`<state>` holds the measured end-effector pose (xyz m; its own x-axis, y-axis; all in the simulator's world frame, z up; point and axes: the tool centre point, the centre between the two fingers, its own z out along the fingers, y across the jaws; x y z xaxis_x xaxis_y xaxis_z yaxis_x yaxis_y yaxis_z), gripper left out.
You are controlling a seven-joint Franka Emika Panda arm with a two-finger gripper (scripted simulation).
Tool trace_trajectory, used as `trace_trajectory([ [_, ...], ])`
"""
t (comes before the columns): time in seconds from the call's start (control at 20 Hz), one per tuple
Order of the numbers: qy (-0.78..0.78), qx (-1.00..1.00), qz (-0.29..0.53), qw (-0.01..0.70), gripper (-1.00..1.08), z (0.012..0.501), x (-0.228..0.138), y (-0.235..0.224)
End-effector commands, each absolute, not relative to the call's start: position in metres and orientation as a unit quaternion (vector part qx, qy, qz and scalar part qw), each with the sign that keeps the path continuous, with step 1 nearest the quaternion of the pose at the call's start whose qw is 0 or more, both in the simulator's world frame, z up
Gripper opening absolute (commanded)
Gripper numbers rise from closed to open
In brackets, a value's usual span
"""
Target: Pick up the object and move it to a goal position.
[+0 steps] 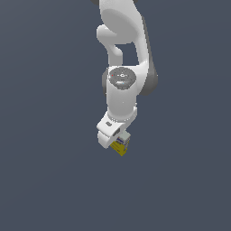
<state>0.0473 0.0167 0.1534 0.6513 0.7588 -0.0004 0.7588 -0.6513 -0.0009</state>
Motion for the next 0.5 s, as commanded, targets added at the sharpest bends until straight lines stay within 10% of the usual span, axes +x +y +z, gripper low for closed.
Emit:
trace_trajectory([
  [0.0, -0.417, -0.909, 0.000, 0.000, -1.00, 0.156, 0.044, 0.013],
  [0.45, -0.417, -0.909, 0.000, 0.000, -1.00, 0.181, 0.015, -0.020],
])
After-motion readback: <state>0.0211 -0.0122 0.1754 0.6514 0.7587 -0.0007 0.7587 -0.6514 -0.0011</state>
